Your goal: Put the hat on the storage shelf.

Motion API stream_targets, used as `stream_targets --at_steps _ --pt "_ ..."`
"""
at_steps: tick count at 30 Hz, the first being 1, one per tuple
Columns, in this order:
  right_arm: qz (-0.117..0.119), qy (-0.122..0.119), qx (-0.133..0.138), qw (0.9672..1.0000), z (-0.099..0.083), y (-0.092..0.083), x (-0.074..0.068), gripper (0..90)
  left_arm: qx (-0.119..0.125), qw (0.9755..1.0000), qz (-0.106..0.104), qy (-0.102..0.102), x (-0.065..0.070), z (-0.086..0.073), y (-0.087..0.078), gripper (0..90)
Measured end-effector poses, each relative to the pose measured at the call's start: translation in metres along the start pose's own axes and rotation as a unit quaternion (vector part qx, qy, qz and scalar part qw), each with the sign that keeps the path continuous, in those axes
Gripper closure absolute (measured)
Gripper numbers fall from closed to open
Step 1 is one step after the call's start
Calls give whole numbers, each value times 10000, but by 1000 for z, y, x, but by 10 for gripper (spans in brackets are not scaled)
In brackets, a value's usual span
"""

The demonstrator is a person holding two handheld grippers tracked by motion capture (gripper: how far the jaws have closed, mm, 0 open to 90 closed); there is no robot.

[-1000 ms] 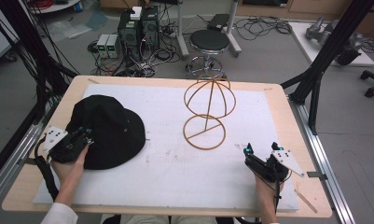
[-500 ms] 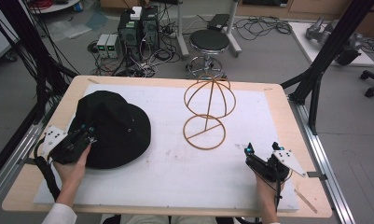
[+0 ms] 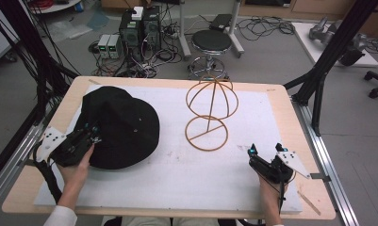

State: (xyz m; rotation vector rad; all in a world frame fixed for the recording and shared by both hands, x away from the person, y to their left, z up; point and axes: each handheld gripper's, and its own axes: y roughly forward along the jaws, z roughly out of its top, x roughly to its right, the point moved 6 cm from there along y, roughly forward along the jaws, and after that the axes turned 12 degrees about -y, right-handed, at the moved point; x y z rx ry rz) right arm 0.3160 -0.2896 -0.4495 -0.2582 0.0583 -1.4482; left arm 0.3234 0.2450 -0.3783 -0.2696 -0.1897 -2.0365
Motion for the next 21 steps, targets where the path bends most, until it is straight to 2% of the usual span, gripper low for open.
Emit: stream_targets --at_steps 7,9,17,21 --pt "-8 -6 10 10000 0 0 1 80 197 9994 -285 97 18 13 3 862" --pt "-1 21 9 10000 1 1 0 80 298 9989 -355 67 22 18 5 862" --pt "49 -21 1 10000 1 1 -1 80 701 9955 -617 152 41 40 13 862" --pt "48 -25 12 10000 1 1 -2 80 911 9927 -781 93 51 53 18 862"
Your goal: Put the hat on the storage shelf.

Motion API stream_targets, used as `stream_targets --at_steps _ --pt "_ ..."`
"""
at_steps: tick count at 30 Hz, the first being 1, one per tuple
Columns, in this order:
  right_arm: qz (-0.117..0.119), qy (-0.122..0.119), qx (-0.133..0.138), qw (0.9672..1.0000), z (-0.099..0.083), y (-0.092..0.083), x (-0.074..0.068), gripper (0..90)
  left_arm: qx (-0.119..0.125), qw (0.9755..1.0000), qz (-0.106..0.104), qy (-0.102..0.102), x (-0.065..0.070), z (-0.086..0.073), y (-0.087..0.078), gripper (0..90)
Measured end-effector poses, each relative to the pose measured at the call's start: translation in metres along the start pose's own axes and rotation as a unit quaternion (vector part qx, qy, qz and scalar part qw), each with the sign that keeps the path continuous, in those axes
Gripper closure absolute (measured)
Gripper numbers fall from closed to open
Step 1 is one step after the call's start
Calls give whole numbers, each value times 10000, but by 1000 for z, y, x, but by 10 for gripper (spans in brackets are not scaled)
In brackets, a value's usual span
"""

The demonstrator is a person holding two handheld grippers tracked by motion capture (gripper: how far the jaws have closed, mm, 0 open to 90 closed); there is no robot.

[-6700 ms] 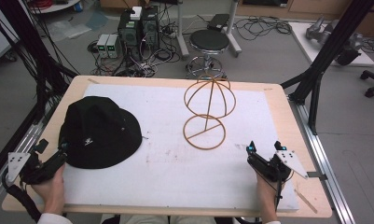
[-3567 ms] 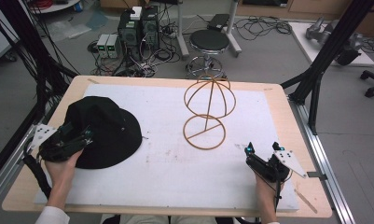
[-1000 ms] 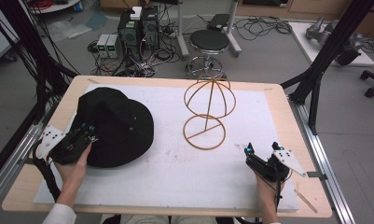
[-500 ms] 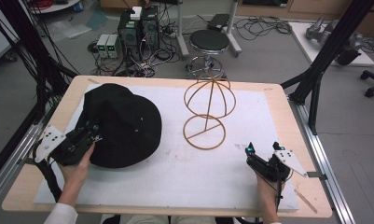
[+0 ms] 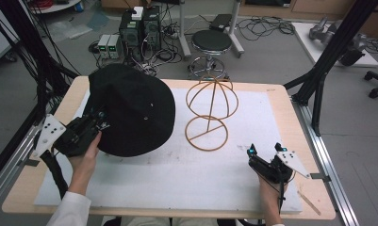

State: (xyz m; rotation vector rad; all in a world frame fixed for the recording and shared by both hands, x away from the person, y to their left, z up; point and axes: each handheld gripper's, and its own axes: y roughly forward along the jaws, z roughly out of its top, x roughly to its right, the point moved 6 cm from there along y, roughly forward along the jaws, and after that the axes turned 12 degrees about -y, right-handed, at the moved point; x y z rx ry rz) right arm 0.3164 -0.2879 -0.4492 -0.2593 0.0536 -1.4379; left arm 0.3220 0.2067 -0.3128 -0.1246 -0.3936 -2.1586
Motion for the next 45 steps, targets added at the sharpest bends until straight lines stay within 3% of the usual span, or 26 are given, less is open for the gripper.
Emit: stream_targets --at_steps 18,26,33,45 --pt "-25 33 15 10000 0 -2 1 80 453 9977 -307 -407 18 14 22 861" --pt "-21 9 6 10000 0 -2 0 80 468 9970 -457 -418 29 20 41 861" --pt "-64 27 25 10000 0 -3 1 80 355 9974 -573 -244 42 20 62 861" --pt "-62 -10 12 10000 -1 -2 2 80 367 9957 -709 -470 48 17 87 861"
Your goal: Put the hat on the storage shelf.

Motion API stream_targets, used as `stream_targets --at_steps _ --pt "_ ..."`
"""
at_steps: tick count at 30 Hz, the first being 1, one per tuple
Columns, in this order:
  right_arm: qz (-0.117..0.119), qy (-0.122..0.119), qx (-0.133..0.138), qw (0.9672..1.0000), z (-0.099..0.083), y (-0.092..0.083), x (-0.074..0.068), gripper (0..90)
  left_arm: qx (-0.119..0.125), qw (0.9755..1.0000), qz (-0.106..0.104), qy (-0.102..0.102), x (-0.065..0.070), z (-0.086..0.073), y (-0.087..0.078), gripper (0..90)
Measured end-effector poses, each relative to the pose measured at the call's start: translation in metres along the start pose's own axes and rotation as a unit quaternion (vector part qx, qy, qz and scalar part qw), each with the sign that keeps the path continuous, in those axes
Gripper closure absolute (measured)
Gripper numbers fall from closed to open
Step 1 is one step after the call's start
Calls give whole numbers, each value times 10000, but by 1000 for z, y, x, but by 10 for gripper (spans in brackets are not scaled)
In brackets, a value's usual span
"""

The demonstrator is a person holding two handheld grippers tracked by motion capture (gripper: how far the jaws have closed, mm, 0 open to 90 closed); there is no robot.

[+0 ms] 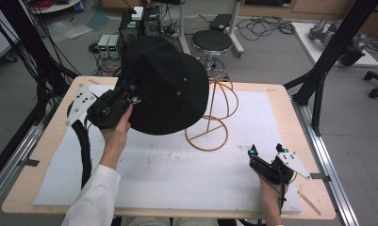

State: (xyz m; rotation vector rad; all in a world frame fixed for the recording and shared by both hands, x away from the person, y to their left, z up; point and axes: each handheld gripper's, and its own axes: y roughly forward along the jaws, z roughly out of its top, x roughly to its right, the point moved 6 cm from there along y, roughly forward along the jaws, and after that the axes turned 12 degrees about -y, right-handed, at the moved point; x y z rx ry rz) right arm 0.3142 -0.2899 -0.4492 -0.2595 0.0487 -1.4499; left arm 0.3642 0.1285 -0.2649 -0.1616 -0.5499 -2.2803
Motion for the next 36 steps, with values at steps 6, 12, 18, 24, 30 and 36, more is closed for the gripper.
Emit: stream_targets --at_steps 6,12,18,24,30,36 --pt "13 0 -27 10000 0 0 -1 80 -41 9998 -167 -102 8 -4 18 861" --pt "-2 -56 19 10000 1 -1 0 80 -187 9992 -334 -103 17 -8 41 860" --pt "-13 -34 22 10000 1 -1 0 80 -373 9980 -496 -151 28 -12 68 860" --pt "-8 -16 18 10000 0 -1 2 80 -563 9968 -538 -196 36 -21 91 860" --pt "12 -35 39 10000 0 0 0 80 -760 9947 -682 -138 48 -24 117 860" --pt "33 -4 34 10000 0 0 1 80 -1003 9914 -766 -355 53 -31 129 859"
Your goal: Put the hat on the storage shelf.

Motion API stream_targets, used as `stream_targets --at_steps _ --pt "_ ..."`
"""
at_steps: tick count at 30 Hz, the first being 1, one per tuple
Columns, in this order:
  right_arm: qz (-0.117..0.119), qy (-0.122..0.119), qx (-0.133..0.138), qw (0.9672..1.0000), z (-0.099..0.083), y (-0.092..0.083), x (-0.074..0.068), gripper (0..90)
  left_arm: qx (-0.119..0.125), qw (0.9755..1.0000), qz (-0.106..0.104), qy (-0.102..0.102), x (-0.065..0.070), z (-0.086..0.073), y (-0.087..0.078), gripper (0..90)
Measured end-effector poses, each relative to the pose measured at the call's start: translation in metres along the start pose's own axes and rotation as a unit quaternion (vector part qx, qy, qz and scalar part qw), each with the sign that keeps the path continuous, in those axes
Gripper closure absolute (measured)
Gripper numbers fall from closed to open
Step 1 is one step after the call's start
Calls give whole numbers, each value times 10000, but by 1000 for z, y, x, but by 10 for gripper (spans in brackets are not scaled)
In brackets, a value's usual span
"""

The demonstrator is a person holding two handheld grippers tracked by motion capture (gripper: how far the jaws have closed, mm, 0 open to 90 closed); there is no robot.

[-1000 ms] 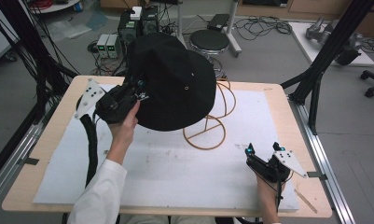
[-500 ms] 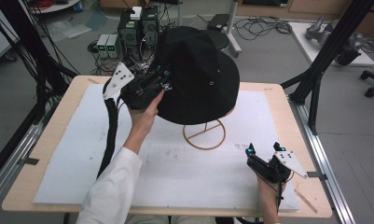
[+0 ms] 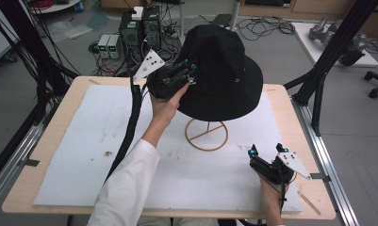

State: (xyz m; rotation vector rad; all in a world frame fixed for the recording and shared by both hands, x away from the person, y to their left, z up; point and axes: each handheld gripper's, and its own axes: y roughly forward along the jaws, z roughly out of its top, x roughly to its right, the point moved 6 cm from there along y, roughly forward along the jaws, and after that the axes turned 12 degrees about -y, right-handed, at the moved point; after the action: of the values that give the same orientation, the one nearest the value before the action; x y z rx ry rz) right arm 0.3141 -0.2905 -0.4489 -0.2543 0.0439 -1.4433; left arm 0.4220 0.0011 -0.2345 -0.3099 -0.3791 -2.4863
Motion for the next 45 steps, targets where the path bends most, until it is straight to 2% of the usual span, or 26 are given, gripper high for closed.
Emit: stream_targets --at_steps 1,9,15,20,24,26,28,29,33,40,44,45 --pt "0 0 0 10000 0 0 0 80 0 10000 0 0 0 0 0 859" --pt "22 16 -30 10000 0 1 0 80 -442 9989 123 60 -6 -15 8 858" --pt "6 29 -35 10000 0 1 1 80 -678 9975 216 -3 -11 -24 11 855" --pt "9 28 -35 10000 0 1 1 80 -848 9963 124 38 -7 -34 13 852" --pt "20 1 -28 10000 0 1 1 80 -941 9955 93 -7 -7 -49 11 852" --pt "19 11 -28 10000 0 1 1 80 -915 9957 94 -86 -10 -54 9 850" --pt "19 15 -12 10000 0 1 1 80 -840 9961 55 -255 -13 -55 6 849" --pt "26 2 -42 10000 0 0 0 80 -845 9961 67 -263 -14 -55 6 847" --pt "25 13 -41 10000 0 1 0 81 -850 9962 101 -159 -14 -55 5 835" --pt "1 3 -25 10000 0 0 1 81 -705 9973 75 -193 -14 -56 3 806" --pt "-9 10 -34 10000 0 0 1 80 -590 9981 72 -170 -15 -52 -1 673" --pt "-9 10 -34 10000 0 0 1 81 -543 9984 58 -171 -15 -51 -3 673"
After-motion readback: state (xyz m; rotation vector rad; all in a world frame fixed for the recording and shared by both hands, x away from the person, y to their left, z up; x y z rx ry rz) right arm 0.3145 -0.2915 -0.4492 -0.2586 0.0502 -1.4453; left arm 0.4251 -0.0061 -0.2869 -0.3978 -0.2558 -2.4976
